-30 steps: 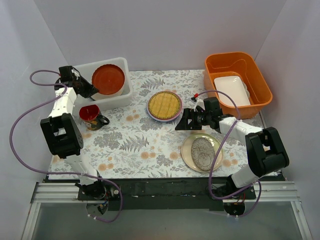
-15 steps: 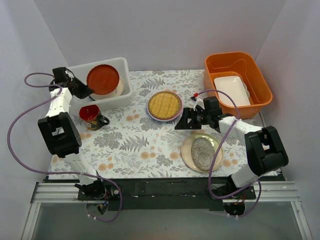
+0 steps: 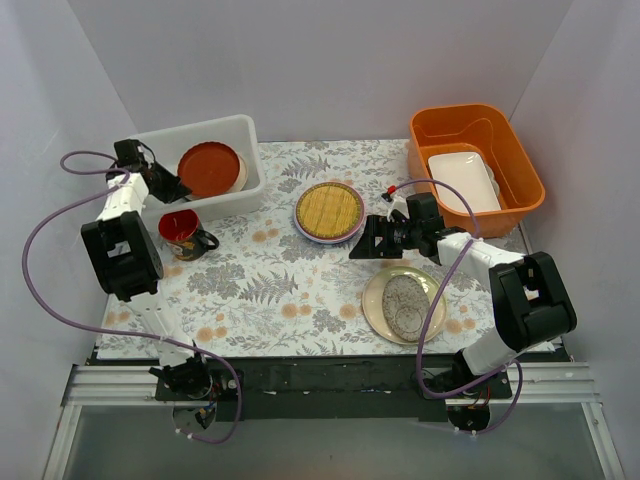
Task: Place the plates into the plastic bin on the countertop
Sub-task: Place the plate in the plastic bin.
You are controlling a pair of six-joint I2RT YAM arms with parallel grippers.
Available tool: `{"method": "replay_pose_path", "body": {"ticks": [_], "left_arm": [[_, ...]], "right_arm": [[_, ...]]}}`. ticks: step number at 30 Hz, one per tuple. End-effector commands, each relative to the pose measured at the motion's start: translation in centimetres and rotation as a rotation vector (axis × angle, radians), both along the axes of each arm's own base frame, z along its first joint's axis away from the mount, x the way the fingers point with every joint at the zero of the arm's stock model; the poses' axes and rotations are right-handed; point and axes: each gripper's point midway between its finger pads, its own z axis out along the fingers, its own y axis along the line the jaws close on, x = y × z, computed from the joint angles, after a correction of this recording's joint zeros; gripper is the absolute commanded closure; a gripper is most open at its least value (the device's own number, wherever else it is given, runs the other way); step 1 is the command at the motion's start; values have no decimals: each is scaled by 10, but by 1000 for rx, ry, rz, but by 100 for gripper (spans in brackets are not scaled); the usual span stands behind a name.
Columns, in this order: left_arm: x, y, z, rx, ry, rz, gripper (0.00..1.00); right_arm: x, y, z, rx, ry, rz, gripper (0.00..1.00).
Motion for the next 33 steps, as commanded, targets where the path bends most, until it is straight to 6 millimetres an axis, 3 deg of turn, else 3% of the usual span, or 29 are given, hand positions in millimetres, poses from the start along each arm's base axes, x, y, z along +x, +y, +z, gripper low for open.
{"method": "replay_pose_path", "body": {"ticks": [1,6,11,13,15,16,18,19,21,23,33], "left_arm": [[13,10,16,43,-41,2,100],[21,14,14,46,-32,0,100],[26,13,13,39,-31,-9,84],[26,12,15,33,-38,-15,64],[27,12,22,38,-53,-19,51],[26,13,23,41,-54,-15,38],[25,15,33,61,-72,-5,25],[24,16,35,67,-73,1,14],[22,18,47,87,-95,11,7],[20,18,55,96,-112,14,2],[15,16,83,130,-170,10,2]], "right_arm": [[10,9,16,33,-44,18,9],[10,9,15,32,-43,19,9],[9,9,15,32,-41,18,9],[10,9,16,33,-44,18,9],[9,9,16,35,-45,19,9],[9,9,16,34,-43,19,9],[8,9,16,35,-45,19,9],[8,9,16,35,-43,19,9],[8,9,17,37,-46,19,9],[8,8,17,36,-45,17,9],[7,8,18,37,-48,19,9]]}}
